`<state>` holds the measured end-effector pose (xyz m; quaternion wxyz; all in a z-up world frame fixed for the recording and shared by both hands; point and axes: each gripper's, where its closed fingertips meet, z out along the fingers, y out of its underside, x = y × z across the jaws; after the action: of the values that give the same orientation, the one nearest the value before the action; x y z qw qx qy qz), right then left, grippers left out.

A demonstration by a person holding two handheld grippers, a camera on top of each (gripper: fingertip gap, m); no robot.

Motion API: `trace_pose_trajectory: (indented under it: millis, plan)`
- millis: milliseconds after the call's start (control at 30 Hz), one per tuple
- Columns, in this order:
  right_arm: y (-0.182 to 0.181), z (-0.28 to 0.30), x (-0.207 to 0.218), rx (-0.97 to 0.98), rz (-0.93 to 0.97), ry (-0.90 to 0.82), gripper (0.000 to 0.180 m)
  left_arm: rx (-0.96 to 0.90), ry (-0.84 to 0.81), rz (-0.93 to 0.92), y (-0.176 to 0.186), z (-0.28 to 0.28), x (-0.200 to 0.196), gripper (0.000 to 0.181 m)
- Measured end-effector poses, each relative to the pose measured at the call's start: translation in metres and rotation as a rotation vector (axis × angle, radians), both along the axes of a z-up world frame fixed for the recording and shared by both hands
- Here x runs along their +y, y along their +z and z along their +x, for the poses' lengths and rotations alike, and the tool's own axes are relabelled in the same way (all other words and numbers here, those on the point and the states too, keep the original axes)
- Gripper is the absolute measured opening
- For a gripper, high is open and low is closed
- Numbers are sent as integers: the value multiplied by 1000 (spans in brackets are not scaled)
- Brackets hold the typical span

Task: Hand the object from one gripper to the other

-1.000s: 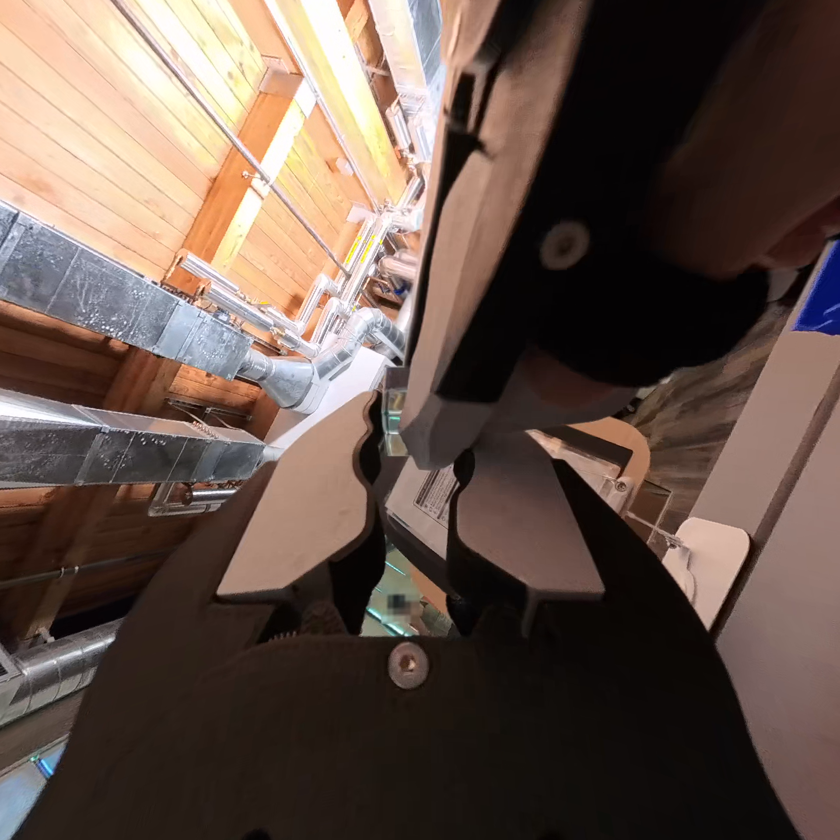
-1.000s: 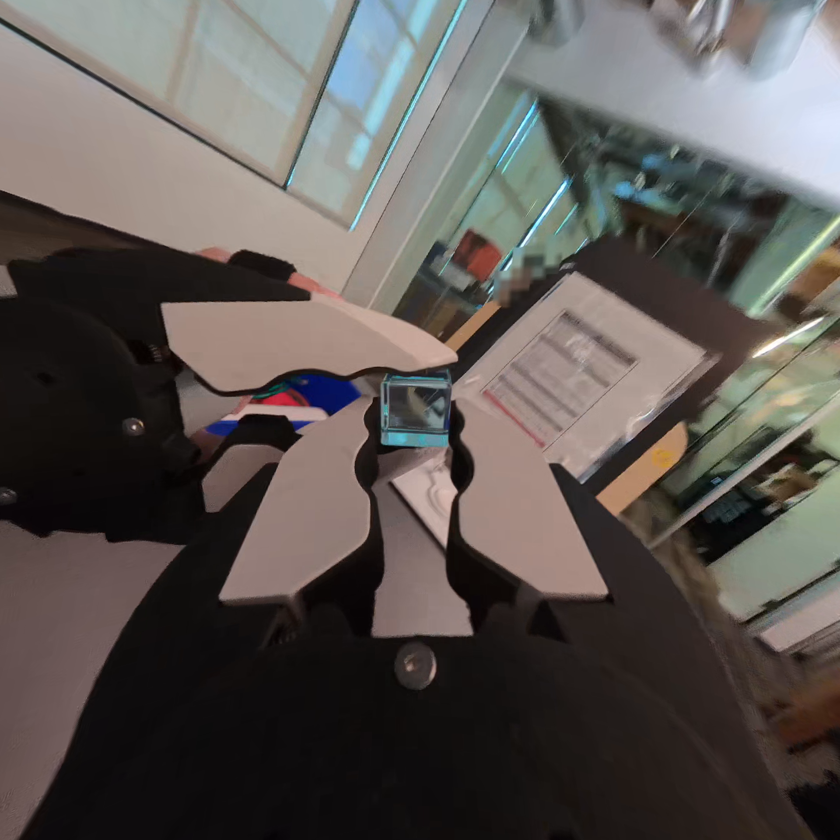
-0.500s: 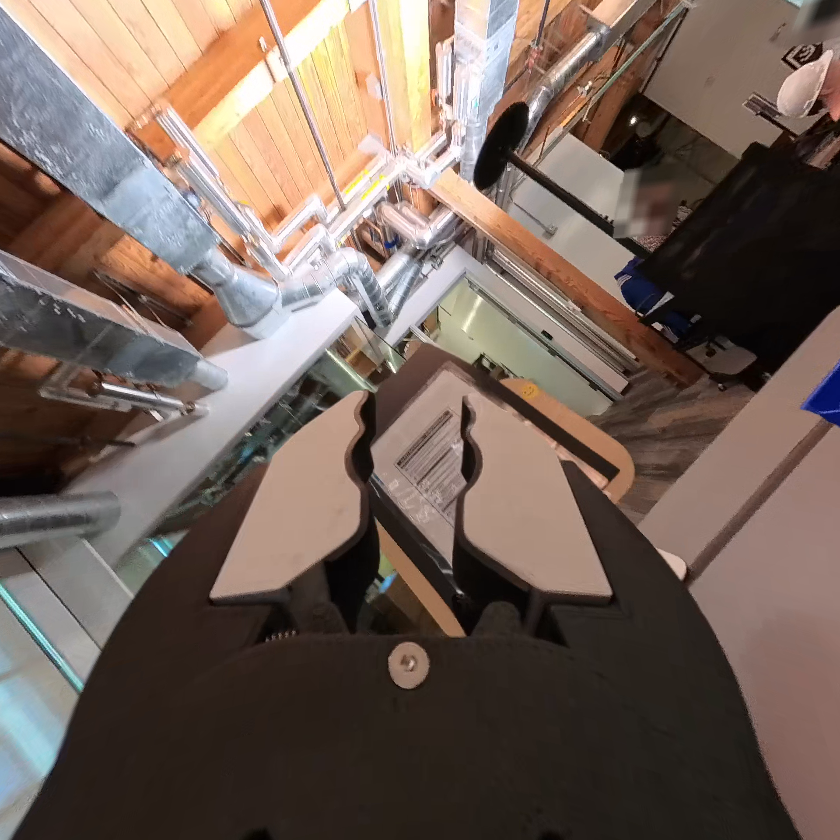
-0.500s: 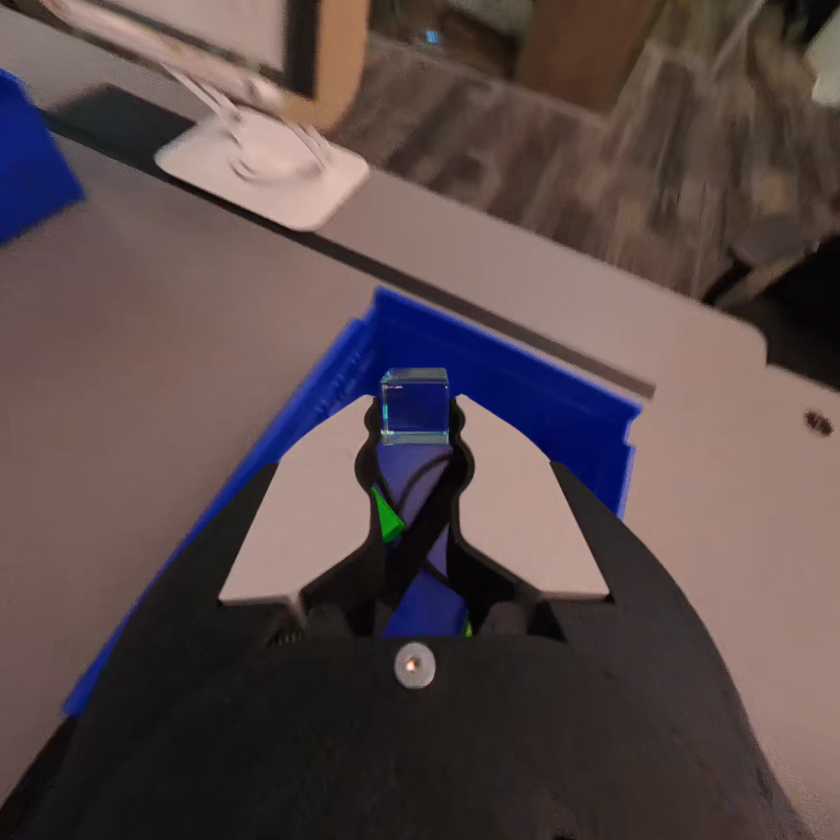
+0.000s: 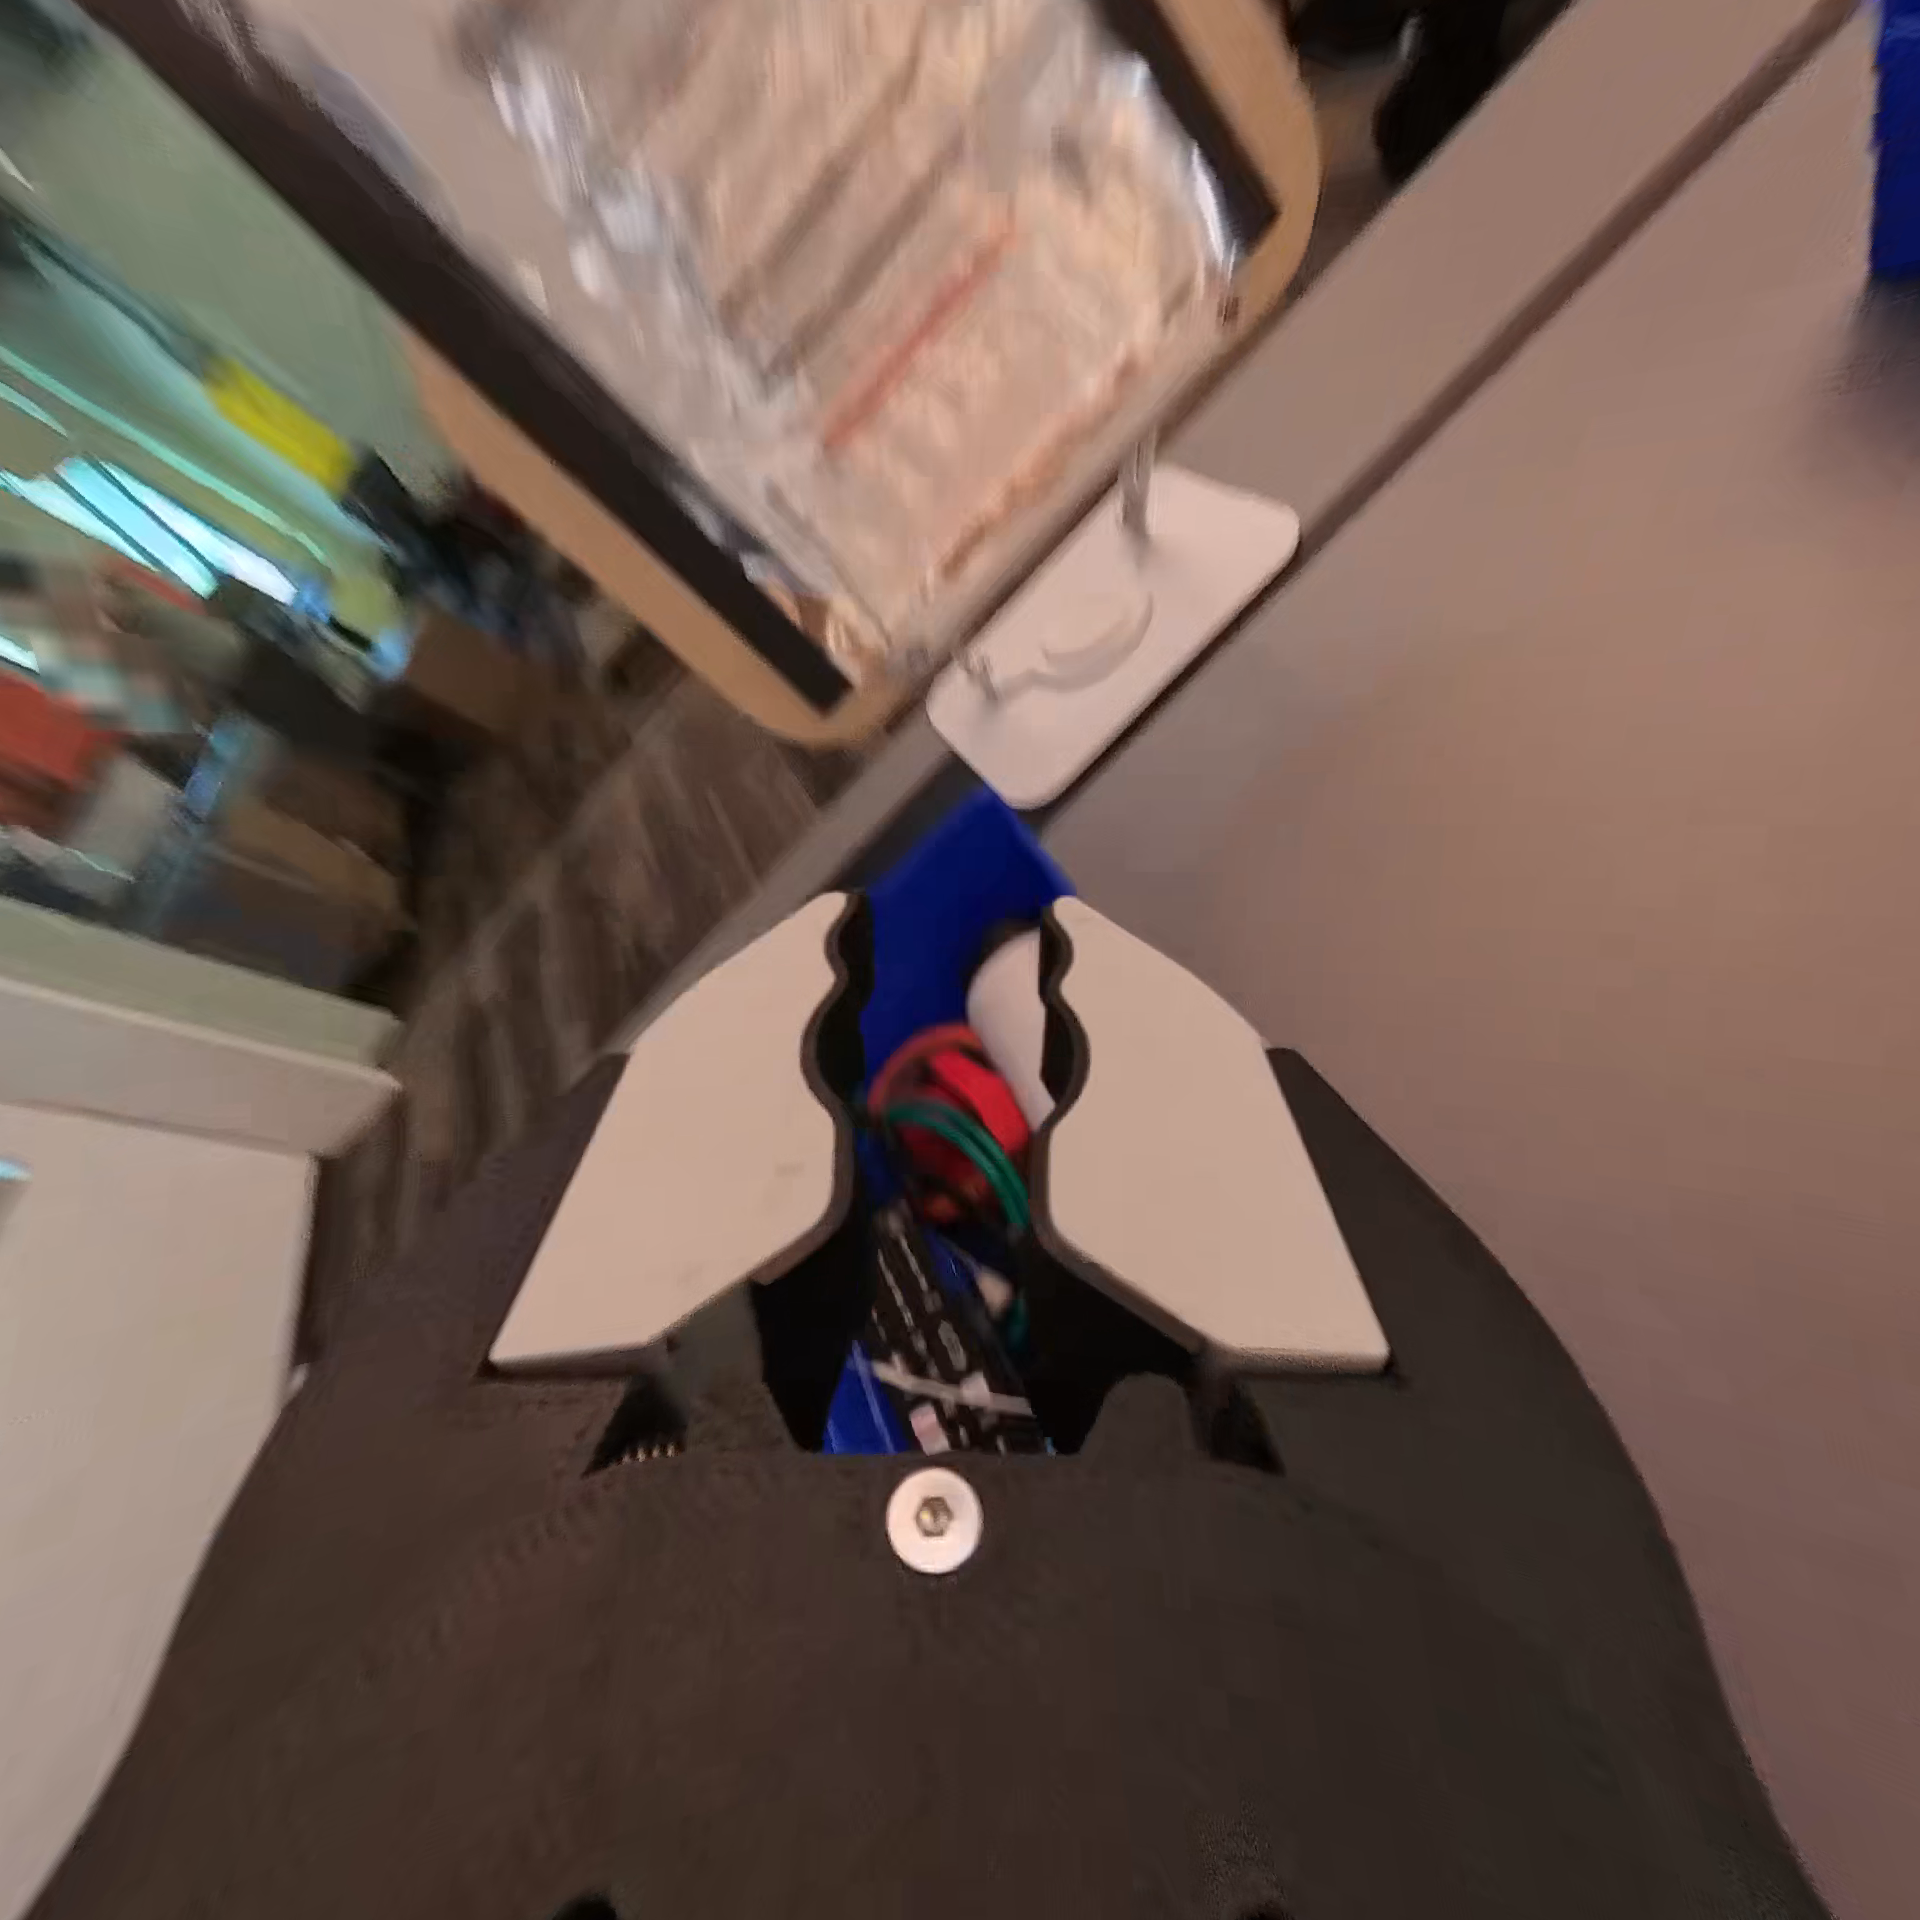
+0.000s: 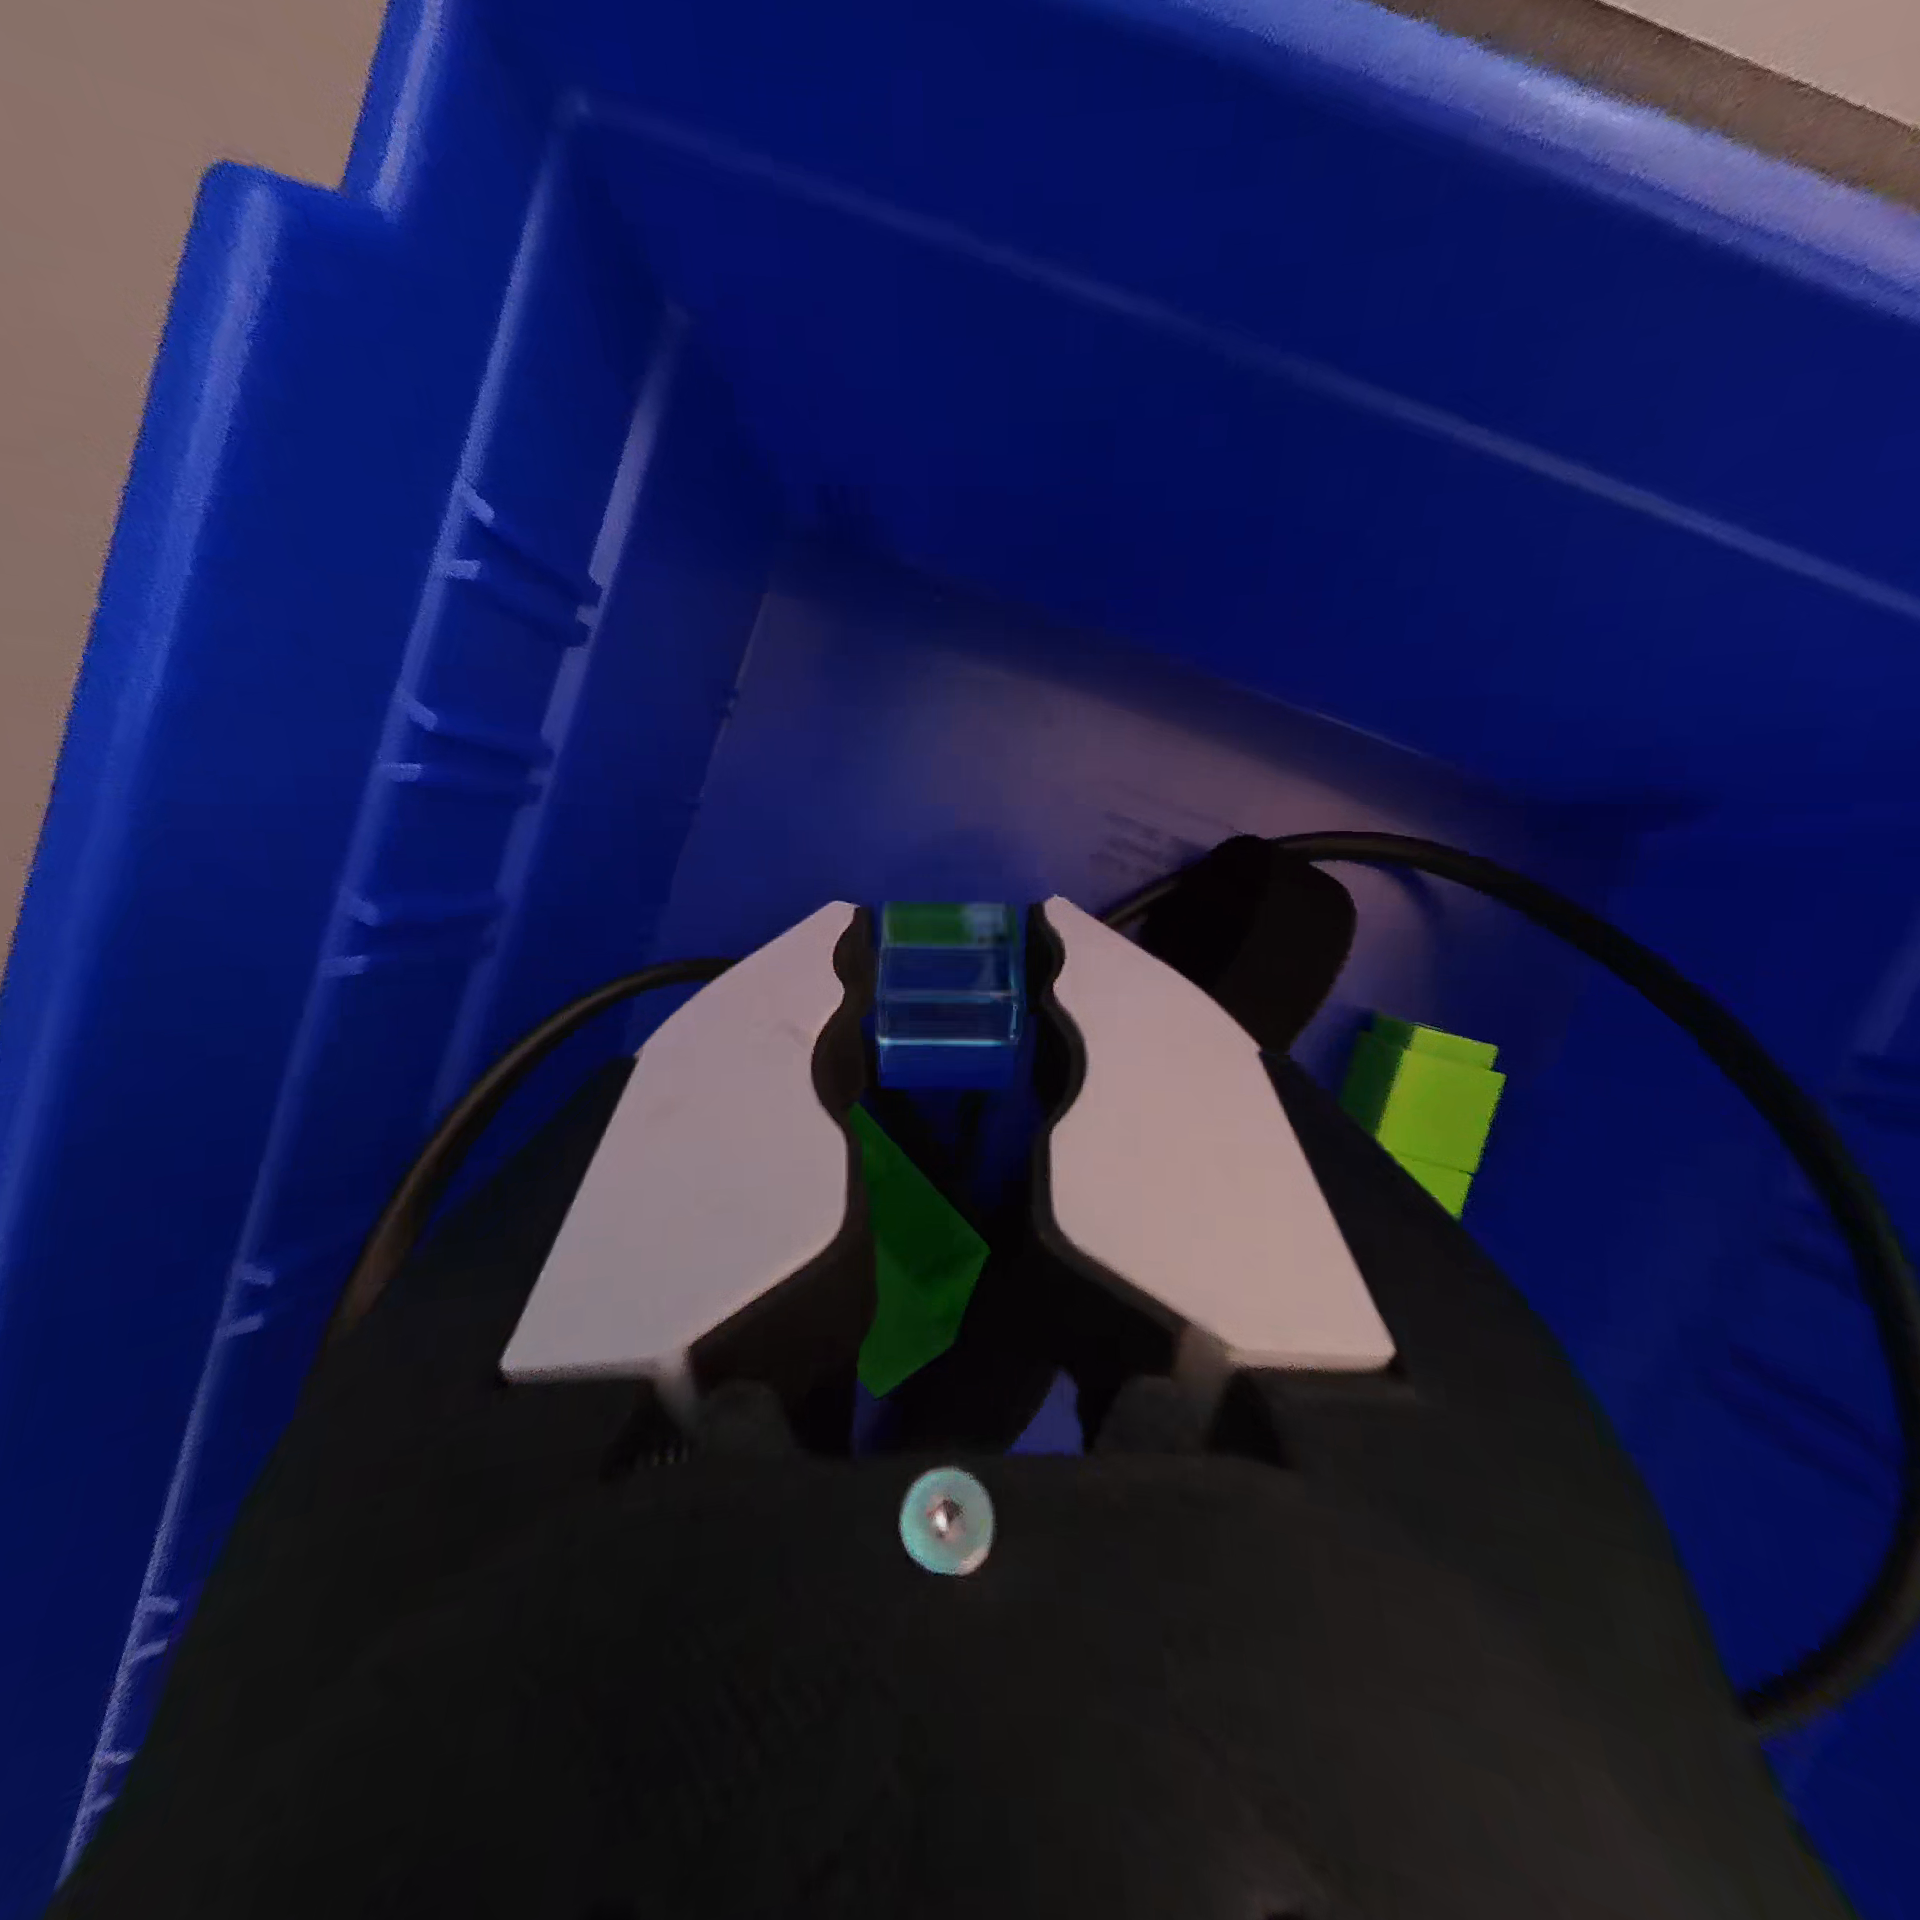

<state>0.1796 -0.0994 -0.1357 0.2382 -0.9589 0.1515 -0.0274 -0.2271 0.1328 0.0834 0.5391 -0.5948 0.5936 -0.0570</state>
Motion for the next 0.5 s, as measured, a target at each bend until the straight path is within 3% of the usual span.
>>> trace_pose_trajectory:
  millis: [167,300,500]
  plan:
    - [31,4,-3,-65,76,15,45,97,151,-305,-54,-38,46,42]
    - [73,2,-2,-145,206,22,46,130,282,-542,-96,-53,73,46]
    - [106,-5,-5,-204,292,39,45,-4,387,-790,-126,-47,100,41]
